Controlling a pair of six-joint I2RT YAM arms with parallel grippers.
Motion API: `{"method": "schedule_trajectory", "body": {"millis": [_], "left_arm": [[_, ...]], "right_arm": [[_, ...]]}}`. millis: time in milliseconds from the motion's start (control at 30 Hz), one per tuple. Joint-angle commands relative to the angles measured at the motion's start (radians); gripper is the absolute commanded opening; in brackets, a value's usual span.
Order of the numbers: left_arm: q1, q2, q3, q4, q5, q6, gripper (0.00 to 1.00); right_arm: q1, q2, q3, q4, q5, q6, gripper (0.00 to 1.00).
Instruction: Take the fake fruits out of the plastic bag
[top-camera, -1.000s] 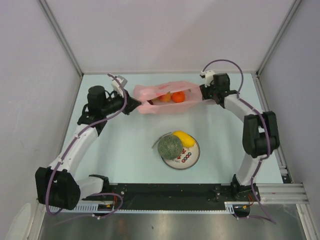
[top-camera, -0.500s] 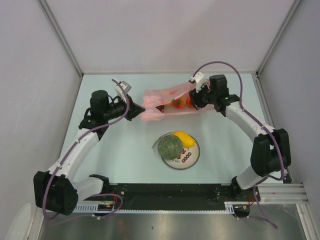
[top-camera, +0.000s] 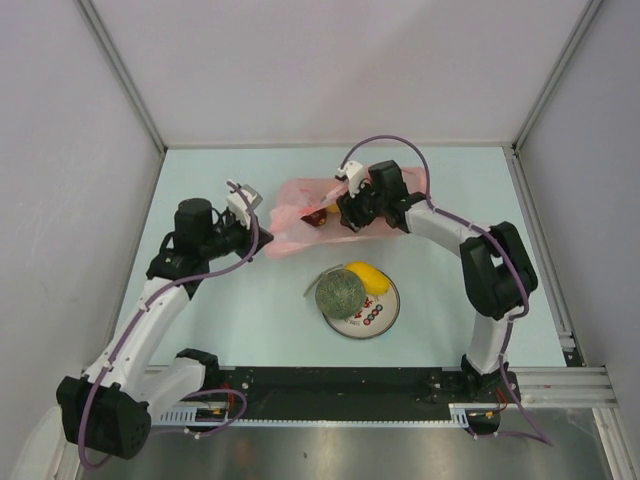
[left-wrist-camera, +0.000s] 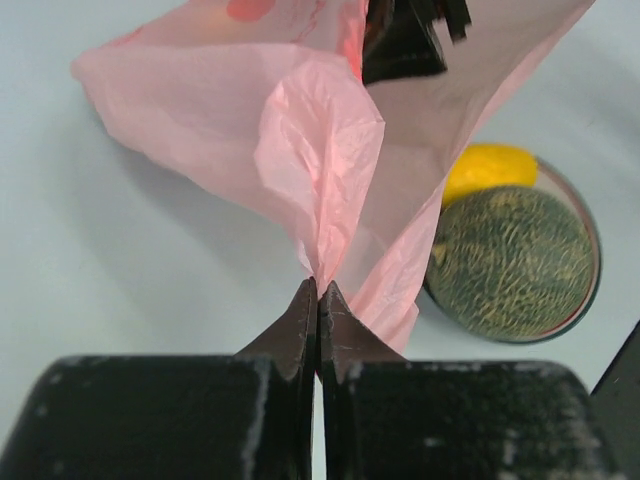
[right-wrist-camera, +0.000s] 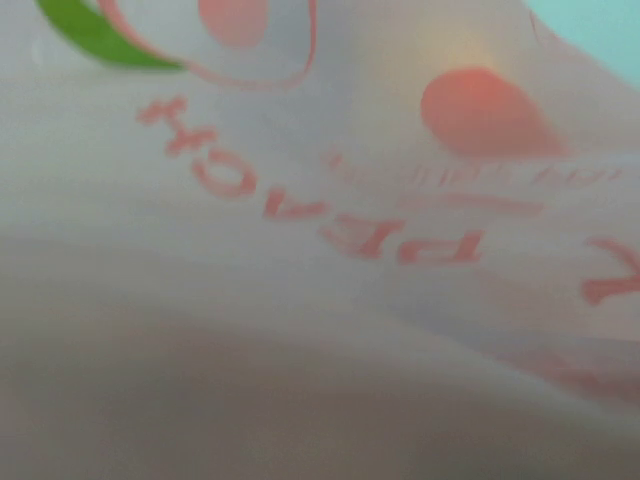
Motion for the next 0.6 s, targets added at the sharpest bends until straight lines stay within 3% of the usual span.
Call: {"method": "schedule_trajectory", "body": {"millis": [0, 133, 333, 567], "left_arm": [[0.003, -0.051, -0.040, -0.109, -0.035, 0.136, 0.00], [0.003, -0.060, -0.066, -0.096, -0.037, 0.139, 0.00], [0.009, -0.045, -0.064, -0.069, -0.023, 0.137, 0.00], [0.014, -0.033, -0.043, -0.040, -0.026, 0.097, 0.00]], "right_arm": [[0.038, 0.063, 0.123, 0.089, 0.025, 0.081, 0.62], [0.054, 0.137, 0.202, 0.084, 0.013, 0.122, 0.65], [0.075, 0.213, 0.298, 0.080, 0.022, 0.160, 0.83], [0.098, 0.255, 0.342, 0.078, 0.129, 0.182, 0.88]]}}
